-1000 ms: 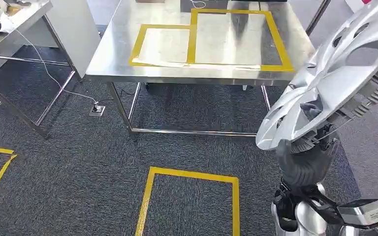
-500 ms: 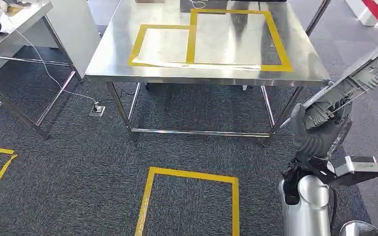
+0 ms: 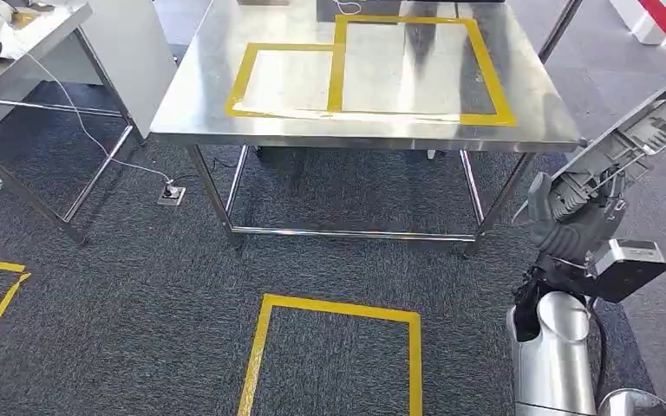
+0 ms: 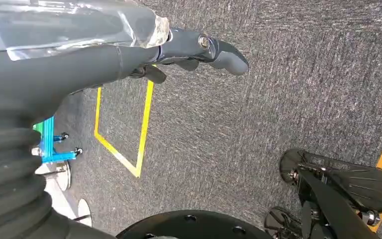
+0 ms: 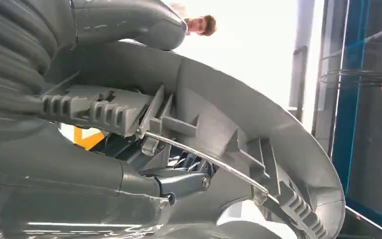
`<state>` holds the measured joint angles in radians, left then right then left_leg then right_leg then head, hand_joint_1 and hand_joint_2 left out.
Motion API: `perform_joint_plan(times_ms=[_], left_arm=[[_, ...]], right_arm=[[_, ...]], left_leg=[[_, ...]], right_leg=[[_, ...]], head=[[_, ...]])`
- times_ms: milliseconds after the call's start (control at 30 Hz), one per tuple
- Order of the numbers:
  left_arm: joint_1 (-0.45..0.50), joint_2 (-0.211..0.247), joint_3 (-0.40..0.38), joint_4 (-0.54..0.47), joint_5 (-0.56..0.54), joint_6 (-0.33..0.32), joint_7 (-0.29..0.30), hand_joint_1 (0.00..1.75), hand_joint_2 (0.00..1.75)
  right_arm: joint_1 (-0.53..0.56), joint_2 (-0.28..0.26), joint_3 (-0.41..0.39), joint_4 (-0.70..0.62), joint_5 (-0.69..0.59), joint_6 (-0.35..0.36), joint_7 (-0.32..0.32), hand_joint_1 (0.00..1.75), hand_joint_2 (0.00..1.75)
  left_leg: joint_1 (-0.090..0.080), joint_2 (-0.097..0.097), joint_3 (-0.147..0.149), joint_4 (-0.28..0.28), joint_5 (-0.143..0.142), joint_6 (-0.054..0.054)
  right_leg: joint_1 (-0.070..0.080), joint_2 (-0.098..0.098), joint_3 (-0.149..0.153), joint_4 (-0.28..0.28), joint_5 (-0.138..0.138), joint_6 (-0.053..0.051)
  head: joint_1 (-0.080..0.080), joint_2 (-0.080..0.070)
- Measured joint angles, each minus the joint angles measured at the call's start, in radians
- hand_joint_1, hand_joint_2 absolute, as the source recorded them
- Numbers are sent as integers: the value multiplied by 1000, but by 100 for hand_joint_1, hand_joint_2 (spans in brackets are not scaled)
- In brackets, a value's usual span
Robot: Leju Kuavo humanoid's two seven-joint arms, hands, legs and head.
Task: Take the parts from the cabinet and place them on the table.
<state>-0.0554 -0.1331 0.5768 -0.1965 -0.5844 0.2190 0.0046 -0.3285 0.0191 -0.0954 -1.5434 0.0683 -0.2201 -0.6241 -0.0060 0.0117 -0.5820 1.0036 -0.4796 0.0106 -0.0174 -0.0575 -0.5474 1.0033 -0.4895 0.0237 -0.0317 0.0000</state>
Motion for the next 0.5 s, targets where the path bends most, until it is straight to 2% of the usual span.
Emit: perform_joint_plan(times_ms=[67, 100, 133, 167, 200, 233, 267, 300, 333, 367, 400, 433, 500], left_arm=[[0, 0, 0, 0, -3, -2, -3, 0, 175], [0, 0, 0, 0, -4, -3, -4, 0, 175], [0, 1, 0, 0, -5, -3, -4, 0, 175], [1, 0, 0, 0, -6, -6, -4, 0, 175], [1, -1, 0, 0, -7, -7, -5, 0, 175], [0, -3, 0, 0, -8, -9, -5, 0, 175], [-1, -3, 0, 0, -8, -9, -5, 0, 175], [-2, -3, 0, 0, -8, -10, -5, 0, 175], [-1, -3, 0, 0, -9, -11, -5, 0, 175], [-1, -5, 0, 0, -10, -11, -5, 0, 175], [-1, -5, 0, 0, -11, -11, -5, 0, 175], [-1, -6, 0, 0, -11, -11, -5, 0, 175], [-1, -6, 0, 0, -13, -11, -5, 0, 175]], right_arm=[[1, -1, -2, 7, 3, -5, -6, 175, 175], [1, -2, -2, 9, 4, -7, -8, 175, 175], [4, -3, -4, 11, 4, -10, -8, 175, 175], [7, -5, -8, 12, 4, -13, -10, 175, 175], [8, -7, -10, 13, 4, -14, -10, 175, 175], [8, -9, -12, 14, 4, -14, -12, 175, 175], [9, -12, -13, 15, 4, -14, -14, 175, 175], [12, -16, -16, 16, 4, -14, -15, 175, 175], [15, -18, -18, 17, 4, -14, -16, 175, 175], [19, -19, -21, 19, 4, -14, -16, 175, 175], [23, -20, -22, 20, 4, -14, -15, 175, 175], [25, -20, -24, 20, 4, -14, -15, 175, 175], [26, -20, -25, 20, 4, -14, -16, 175, 175]], left_leg=[[-3, 0, -1, 1, -3, 6], [-5, -1, -1, 0, -5, 13], [-5, -3, -8, -10, -2, 21], [-2, -7, 1, -17, -6, 29], [6, -9, 21, -27, 1, 35], [7, -12, 27, -26, 1, 35], [7, -15, 27, -25, 2, 37], [7, -18, 27, -25, 1, 37], [7, -22, 27, -24, 1, 37], [7, -26, 27, -24, 0, 36], [8, -30, 29, -24, -2, 33], [11, -37, 34, -23, -5, 28], [18, -46, 44, -15, -18, 10]], right_leg=[[-4, 0, 1, -2, 0, 5], [-6, -2, 2, -6, 1, 11], [-7, -2, 4, 15, 17, 19], [-8, -2, 4, 17, 25, 26], [-11, 6, -5, 29, 10, 26], [-11, 27, -16, 58, -13, 27], [-11, 41, -47, 118, -51, 26], [-11, 47, -87, 196, -89, 29], [-11, 50, -126, 265, -116, 29], [-11, 51, -152, 306, -123, 33], [-13, 50, -155, 300, -109, 36], [-17, 50, -134, 246, -71, 34], [-28, 51, -54, 61, 38, 50]], head=[[0, 0], [0, 0], [-2, 0], [0, 0], [0, 0], [6, 0], [8, 0], [12, 0], [13, 0], [12, 0], [12, 0], [13, 0], [13, 0]])
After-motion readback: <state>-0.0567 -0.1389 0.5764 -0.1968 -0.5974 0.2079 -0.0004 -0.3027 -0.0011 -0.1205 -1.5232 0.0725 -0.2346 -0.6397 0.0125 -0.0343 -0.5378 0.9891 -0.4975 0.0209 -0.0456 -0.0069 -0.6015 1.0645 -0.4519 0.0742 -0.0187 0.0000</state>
